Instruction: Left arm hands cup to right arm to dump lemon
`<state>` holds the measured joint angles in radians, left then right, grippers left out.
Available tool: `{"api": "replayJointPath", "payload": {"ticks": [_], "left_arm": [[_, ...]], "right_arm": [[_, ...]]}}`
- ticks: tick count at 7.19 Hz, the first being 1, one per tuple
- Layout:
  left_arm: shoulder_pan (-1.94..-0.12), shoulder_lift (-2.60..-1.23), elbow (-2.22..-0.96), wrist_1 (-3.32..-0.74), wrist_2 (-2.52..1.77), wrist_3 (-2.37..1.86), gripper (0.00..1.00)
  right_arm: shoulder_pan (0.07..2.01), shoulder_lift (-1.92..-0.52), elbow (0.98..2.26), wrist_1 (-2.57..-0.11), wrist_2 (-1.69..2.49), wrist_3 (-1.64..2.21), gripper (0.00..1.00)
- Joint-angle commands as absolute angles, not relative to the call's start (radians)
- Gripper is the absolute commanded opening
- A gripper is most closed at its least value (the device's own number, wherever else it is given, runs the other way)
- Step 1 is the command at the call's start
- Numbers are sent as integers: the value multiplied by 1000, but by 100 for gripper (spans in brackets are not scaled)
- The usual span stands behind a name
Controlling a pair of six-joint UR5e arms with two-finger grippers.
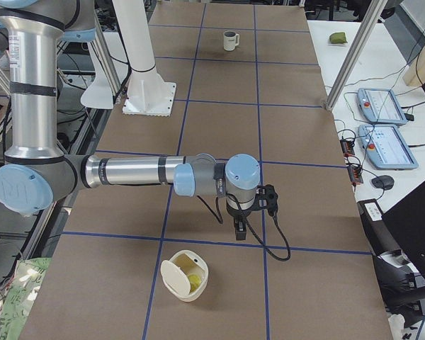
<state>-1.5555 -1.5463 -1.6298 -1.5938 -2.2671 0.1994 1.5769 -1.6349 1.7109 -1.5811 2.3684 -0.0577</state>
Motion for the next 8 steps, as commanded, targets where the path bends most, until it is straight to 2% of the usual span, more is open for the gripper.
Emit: {"api": "replayJointPath", "payload": {"ticks": [1, 4, 8], "left_arm": [[-1555, -1546, -1623, -1594, -2267, 199, 100], [-1555, -1546, -1621, -1594, -2263, 199, 100], [-1555, -1546, -1621, -1594, -2261, 198, 100]], "right_arm": [[1577, -1634, 1710, -1580, 2368, -57, 100], [1577, -1635, 1710, -1580, 2365, -55, 100], [1578, -1643, 1712, -1577, 2361, 160, 100]]}}
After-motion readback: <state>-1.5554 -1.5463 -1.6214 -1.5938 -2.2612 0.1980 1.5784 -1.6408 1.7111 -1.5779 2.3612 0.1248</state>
